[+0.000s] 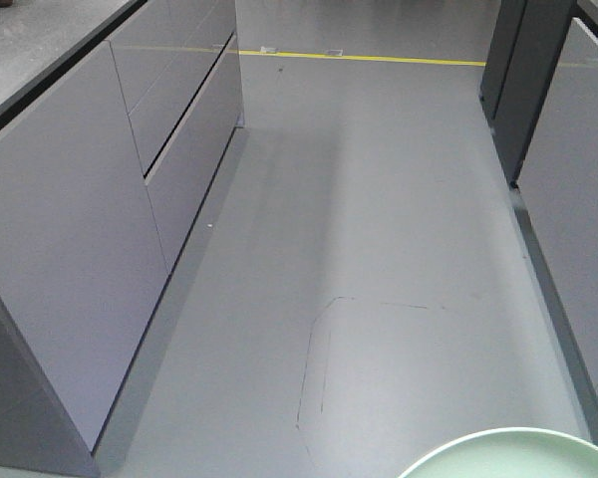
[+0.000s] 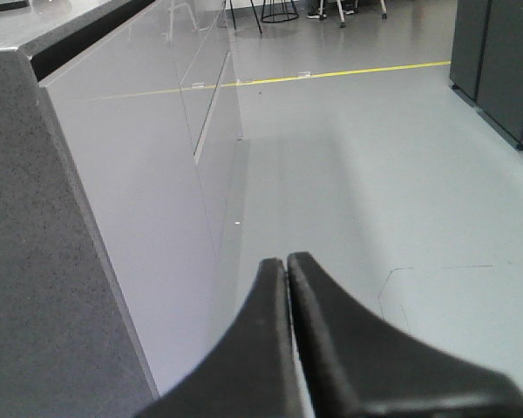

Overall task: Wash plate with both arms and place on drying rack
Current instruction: 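Drive the base along the counter holding the plate in the right gripper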

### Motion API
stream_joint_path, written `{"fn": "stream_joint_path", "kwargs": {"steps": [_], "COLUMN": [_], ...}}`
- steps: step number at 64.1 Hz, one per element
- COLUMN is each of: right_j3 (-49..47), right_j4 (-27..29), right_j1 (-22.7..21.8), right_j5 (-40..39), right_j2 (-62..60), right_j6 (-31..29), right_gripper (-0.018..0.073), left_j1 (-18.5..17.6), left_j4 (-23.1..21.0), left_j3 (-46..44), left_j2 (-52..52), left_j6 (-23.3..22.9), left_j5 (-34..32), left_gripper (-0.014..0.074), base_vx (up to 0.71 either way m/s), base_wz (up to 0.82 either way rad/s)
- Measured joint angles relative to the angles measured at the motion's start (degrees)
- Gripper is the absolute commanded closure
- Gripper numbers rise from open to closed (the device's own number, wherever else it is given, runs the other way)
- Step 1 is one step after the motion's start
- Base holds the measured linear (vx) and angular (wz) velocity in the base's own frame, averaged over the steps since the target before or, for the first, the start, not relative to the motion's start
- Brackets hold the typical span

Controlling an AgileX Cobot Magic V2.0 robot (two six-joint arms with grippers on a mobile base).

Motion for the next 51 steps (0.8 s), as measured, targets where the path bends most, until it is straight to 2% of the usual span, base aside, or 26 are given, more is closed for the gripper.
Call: {"fn": "stream_joint_path", "kwargs": {"steps": [51], "right_j3": [0.00], "right_j4": [0.00], "right_j1": [0.00], "right_j5": [0.05], "right_j2": [0.00], "right_j6": [0.00], "right_gripper": [0.0564], "left_j1": [0.00], "left_j4": [0.00], "left_j3": [0.00], "left_j2": [0.00], "left_j6": [0.00], "left_j5": [0.00], "left_gripper": [0.0603], "base_vx": [0.33], "base_wz": [0.03]}}
